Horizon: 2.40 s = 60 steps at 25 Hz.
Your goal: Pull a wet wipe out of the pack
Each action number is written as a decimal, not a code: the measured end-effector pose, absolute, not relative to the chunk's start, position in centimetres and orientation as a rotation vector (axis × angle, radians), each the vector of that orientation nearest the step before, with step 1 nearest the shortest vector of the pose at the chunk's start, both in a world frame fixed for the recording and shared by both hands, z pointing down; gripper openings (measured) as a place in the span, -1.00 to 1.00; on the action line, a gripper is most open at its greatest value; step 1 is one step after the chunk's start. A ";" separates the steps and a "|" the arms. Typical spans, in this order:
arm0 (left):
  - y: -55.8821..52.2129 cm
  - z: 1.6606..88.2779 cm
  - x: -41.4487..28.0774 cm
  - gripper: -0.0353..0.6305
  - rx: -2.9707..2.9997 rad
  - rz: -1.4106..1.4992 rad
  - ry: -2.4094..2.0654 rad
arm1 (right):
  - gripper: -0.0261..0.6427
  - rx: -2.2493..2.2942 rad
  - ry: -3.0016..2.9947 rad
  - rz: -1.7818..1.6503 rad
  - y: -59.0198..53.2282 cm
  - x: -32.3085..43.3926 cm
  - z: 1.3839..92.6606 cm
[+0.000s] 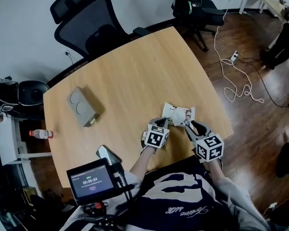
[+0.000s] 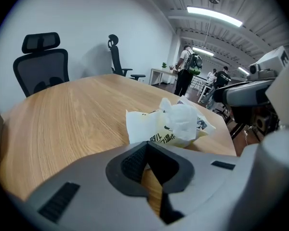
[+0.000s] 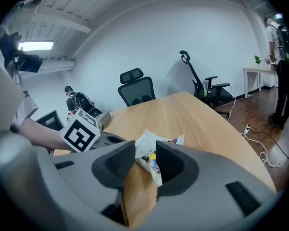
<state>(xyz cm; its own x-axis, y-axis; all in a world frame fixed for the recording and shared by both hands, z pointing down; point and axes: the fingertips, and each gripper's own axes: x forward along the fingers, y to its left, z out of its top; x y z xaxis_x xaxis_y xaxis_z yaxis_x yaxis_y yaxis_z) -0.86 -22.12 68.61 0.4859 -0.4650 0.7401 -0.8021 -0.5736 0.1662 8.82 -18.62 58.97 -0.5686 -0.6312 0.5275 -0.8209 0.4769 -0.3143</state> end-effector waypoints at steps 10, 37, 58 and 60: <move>-21.7 68.6 -0.7 -0.88 2.173 0.789 -1.104 | -0.52 1.022 -2.205 0.579 -23.0 6.3 64.5; -21.5 68.2 -1.2 -0.88 2.194 0.743 -1.076 | -0.90 1.353 -2.485 0.852 -21.5 12.6 55.1; -13.4 56.6 -4.2 -0.88 2.430 0.300 -0.905 | -0.90 1.699 -2.393 0.895 -10.3 9.8 54.3; -12.6 56.4 -3.9 -0.88 2.452 0.305 -0.879 | -0.90 1.713 -2.386 0.898 -8.9 9.3 54.4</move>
<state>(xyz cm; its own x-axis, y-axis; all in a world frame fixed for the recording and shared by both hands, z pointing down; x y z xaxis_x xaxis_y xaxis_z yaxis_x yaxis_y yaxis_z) -3.86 -12.57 56.41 0.7650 -0.5278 0.3690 -0.6429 -0.6587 0.3909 9.33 -8.90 54.37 -0.3761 -0.8451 0.3800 -0.8860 0.2079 -0.4146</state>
